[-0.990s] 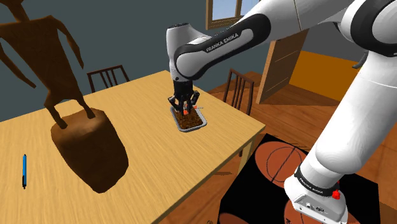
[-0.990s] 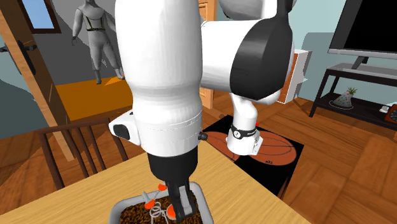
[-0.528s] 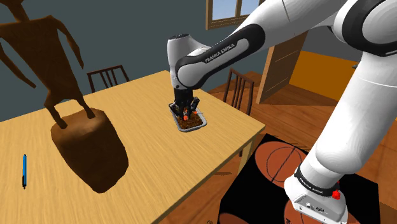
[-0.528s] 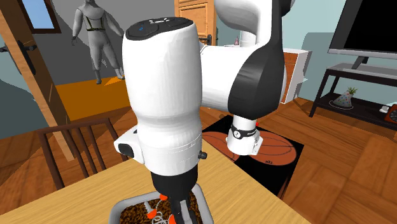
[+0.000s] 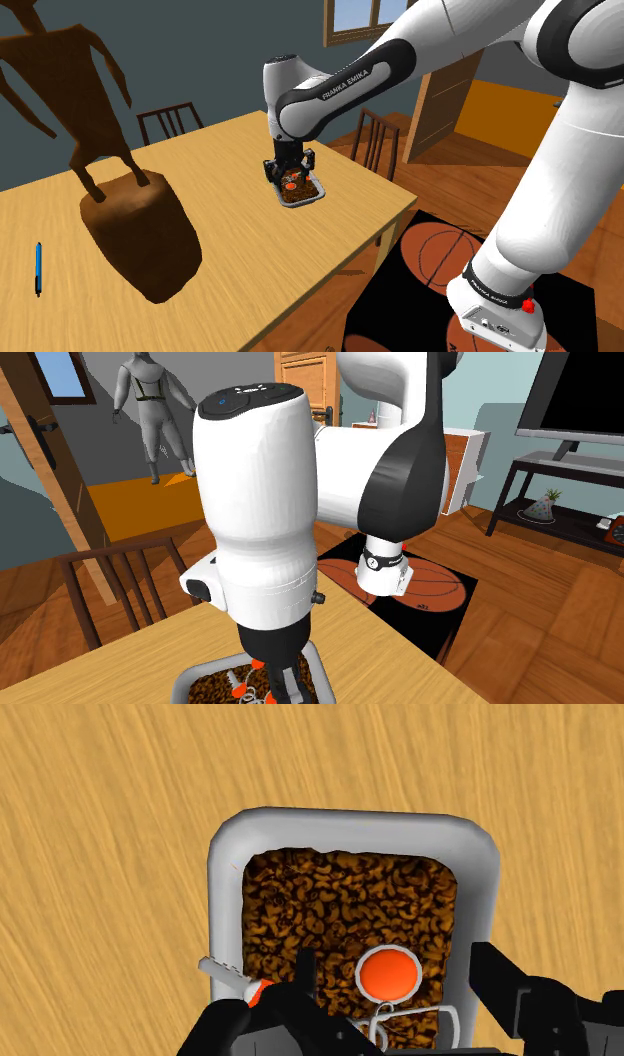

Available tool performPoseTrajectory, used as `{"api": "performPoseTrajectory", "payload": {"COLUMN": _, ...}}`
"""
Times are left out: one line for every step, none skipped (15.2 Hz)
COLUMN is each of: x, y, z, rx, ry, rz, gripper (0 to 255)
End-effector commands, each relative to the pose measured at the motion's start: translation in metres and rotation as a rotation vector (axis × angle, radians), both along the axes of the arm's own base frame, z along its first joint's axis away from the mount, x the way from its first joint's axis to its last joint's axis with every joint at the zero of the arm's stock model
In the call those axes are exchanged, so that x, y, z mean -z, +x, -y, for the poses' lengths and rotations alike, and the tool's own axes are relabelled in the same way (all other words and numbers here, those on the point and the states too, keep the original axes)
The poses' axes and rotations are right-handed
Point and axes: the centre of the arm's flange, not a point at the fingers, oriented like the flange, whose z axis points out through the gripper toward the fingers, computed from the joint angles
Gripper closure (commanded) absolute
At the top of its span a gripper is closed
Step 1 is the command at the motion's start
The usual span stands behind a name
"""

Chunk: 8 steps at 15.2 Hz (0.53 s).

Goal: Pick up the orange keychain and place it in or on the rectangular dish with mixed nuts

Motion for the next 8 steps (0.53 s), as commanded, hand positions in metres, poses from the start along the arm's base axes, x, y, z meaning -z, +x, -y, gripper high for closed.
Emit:
{"api": "performPoseTrajectory", "payload": {"x": 0.0, "y": 0.0, "z": 0.0, "rx": 0.0, "ry": 0.0, "rz": 0.0, "gripper": 0}}
{"api": "performPoseTrajectory", "payload": {"x": 0.0, "y": 0.0, "z": 0.0, "rx": 0.0, "ry": 0.0, "rz": 0.0, "gripper": 0}}
{"api": "performPoseTrajectory", "payload": {"x": 0.0, "y": 0.0, "z": 0.0, "rx": 0.0, "ry": 0.0, "rz": 0.0, "gripper": 0}}
{"api": "performPoseTrajectory", "payload": {"x": 0.0, "y": 0.0, "z": 0.0, "rx": 0.0, "ry": 0.0, "rz": 0.0, "gripper": 0}}
{"api": "performPoseTrajectory", "payload": {"x": -0.013, "y": 0.0, "z": 0.0, "rx": 0.0, "ry": 0.0, "rz": 0.0, "gripper": 0}}
{"api": "performPoseTrajectory", "payload": {"x": -0.026, "y": 0.0, "z": 0.0, "rx": 0.0, "ry": 0.0, "rz": 0.0, "gripper": 0}}
{"api": "performPoseTrajectory", "payload": {"x": -0.04, "y": 0.0, "z": 0.0, "rx": 0.0, "ry": 0.0, "rz": 0.0, "gripper": 0}}
{"api": "performPoseTrajectory", "payload": {"x": -0.05, "y": 0.0, "z": 0.0, "rx": 0.0, "ry": 0.0, "rz": 0.0, "gripper": 0}}
